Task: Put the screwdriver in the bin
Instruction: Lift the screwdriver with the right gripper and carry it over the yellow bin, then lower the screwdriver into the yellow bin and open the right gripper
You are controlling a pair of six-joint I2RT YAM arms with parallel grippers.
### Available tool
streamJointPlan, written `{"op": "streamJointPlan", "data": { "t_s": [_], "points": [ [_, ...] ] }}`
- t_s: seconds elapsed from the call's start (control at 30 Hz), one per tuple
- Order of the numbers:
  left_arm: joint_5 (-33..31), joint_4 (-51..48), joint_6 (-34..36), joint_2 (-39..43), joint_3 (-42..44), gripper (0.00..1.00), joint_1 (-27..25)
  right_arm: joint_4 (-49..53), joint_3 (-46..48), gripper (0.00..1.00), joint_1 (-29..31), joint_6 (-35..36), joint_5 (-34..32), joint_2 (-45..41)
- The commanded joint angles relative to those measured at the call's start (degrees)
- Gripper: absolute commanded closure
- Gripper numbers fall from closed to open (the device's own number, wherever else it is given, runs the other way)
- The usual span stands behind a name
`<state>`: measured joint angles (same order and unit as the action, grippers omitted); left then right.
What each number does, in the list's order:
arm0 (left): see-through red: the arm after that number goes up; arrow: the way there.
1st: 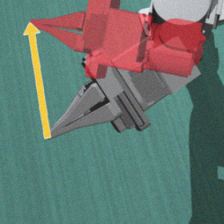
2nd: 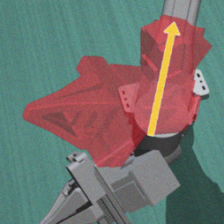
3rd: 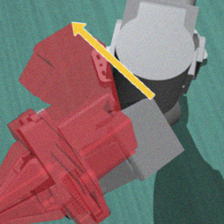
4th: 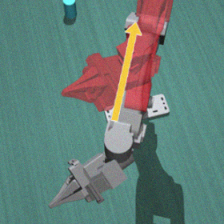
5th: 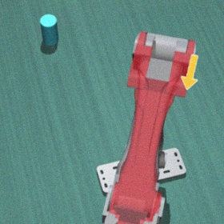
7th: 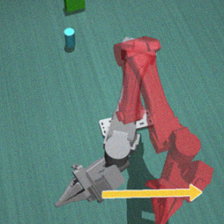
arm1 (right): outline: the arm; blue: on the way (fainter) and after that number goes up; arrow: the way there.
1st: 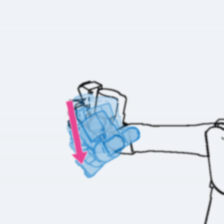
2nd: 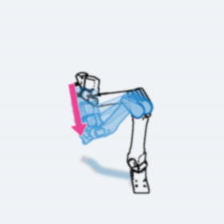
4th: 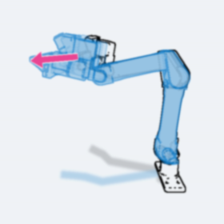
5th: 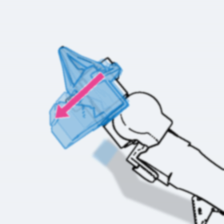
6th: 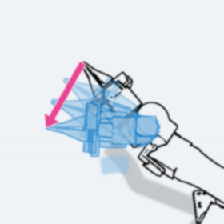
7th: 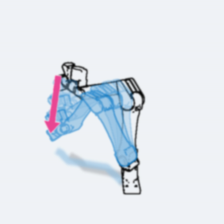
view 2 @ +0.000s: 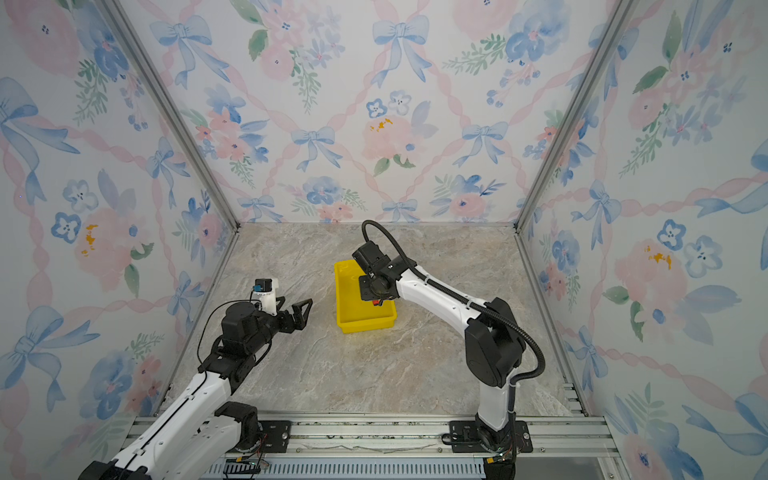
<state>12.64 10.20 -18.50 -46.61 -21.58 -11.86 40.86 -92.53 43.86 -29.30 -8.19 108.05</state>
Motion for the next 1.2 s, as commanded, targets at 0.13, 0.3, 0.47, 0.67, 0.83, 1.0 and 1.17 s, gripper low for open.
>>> {"op": "streamJointPlan", "data": {
  "t_s": [0.13,0.3,0.47,0.67,0.83,1.0,1.17],
  "points": [
    [8.28,2.2,0.08,-0.72,0.48,0.03,-2.14,-1.22,-5.23,0.93,-1.01,1.25,1.11,5.99],
    [8.45,2.2,-0.23,0.0,0.74,0.02,-3.34,-0.61,-10.7,0.93,-0.97,1.62,1.81,12.56],
    [7.56,1.91,-0.44,1.22,1.05,0.02,-4.27,-0.43,-13.45,0.93,-1.22,1.29,2.73,17.08],
    [5.52,1.19,-0.76,3.09,1.54,0.02,-4.97,-0.6,-13.82,0.92,-1.54,0.41,2.91,19.93],
    [4.08,0.7,-0.41,3.6,1.54,0.02,-5.89,-1.22,-13.81,0.91,-1.68,-0.55,3.04,21.99],
    [3.4,0.68,-0.39,3.48,1.57,0.02,-6.29,-1.76,-13.3,0.84,-1.76,-0.45,2.54,23.09],
    [1.56,0.11,-0.49,4.37,1.81,0.03,-6.96,-4.22,-11.04,0.7,-1.77,-0.34,2.29,20.89]
  ]
}}
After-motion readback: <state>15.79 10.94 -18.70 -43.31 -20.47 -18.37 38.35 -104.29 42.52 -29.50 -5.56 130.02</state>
